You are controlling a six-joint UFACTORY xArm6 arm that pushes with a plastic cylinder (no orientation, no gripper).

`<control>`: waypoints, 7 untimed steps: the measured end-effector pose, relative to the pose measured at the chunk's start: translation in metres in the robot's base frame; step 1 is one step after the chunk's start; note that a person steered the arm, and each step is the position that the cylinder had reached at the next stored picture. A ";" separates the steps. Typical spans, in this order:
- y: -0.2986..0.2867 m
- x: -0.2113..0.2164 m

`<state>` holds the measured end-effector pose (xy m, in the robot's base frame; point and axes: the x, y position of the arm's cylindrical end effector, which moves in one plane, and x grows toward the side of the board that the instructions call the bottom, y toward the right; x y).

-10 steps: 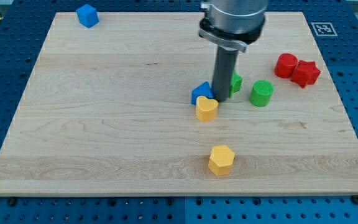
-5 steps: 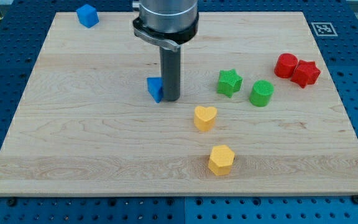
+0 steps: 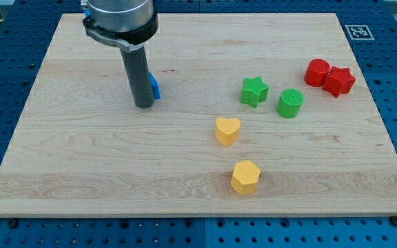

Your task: Slide the blue triangle to the top center

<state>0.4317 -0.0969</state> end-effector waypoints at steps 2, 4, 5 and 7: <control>0.011 -0.046; 0.040 -0.102; 0.040 -0.132; 0.064 -0.163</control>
